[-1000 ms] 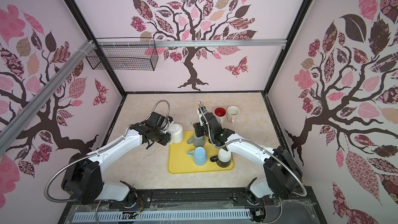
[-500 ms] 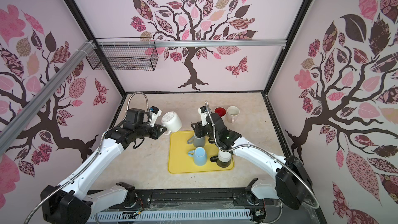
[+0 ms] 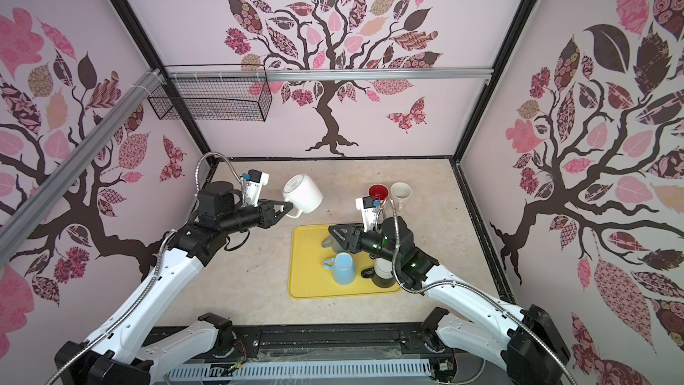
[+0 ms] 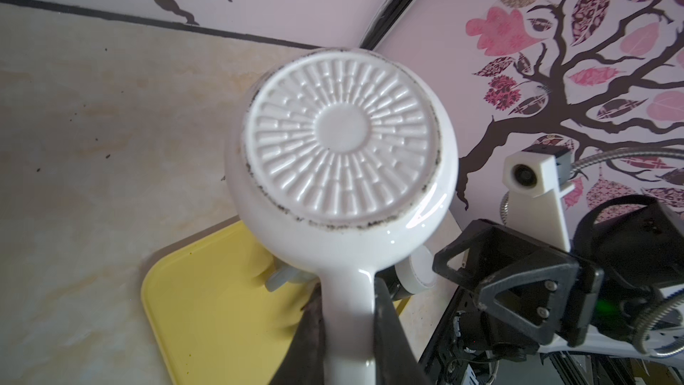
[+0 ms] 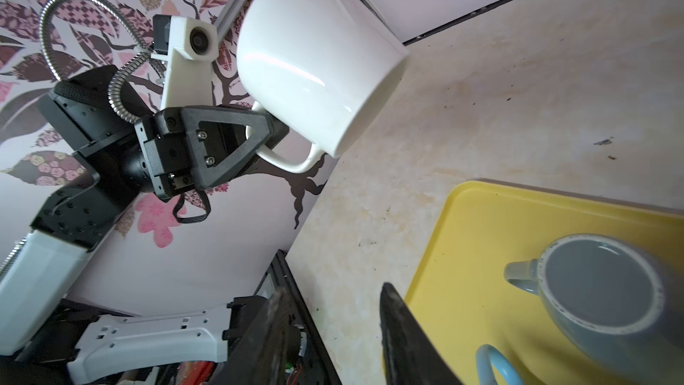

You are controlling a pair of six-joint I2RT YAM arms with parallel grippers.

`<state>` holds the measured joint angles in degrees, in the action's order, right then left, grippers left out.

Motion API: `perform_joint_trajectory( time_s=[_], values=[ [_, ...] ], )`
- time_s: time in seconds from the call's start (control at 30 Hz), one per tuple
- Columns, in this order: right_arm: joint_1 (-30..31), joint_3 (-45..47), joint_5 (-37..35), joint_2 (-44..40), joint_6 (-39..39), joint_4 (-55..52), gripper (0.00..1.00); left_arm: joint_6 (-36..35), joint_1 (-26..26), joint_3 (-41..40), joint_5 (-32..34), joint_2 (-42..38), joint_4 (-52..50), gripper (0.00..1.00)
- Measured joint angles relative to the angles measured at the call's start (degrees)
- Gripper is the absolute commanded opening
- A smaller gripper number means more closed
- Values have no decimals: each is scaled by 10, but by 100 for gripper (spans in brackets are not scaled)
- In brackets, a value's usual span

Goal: Turn the mug right side up
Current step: Pick up the mug from the tray, then place the mug at the top-center of the table.

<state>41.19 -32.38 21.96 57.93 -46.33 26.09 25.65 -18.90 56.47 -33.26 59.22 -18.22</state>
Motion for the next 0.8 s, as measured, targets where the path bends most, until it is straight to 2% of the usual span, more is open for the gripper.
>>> perform_joint_trajectory(
  time_s=[0.17, 0.37, 0.8],
  values=[
    [0, 22, 29, 19, -68, 94, 45, 58, 0, -16, -24, -13, 66, 0],
    [0, 25, 48, 49, -124, 194, 55, 105, 0, -30, -40, -13, 104, 0],
    [0, 2, 72, 190, -235, 392, 53, 193, -14, -57, -55, -6, 211, 0]
  ],
)
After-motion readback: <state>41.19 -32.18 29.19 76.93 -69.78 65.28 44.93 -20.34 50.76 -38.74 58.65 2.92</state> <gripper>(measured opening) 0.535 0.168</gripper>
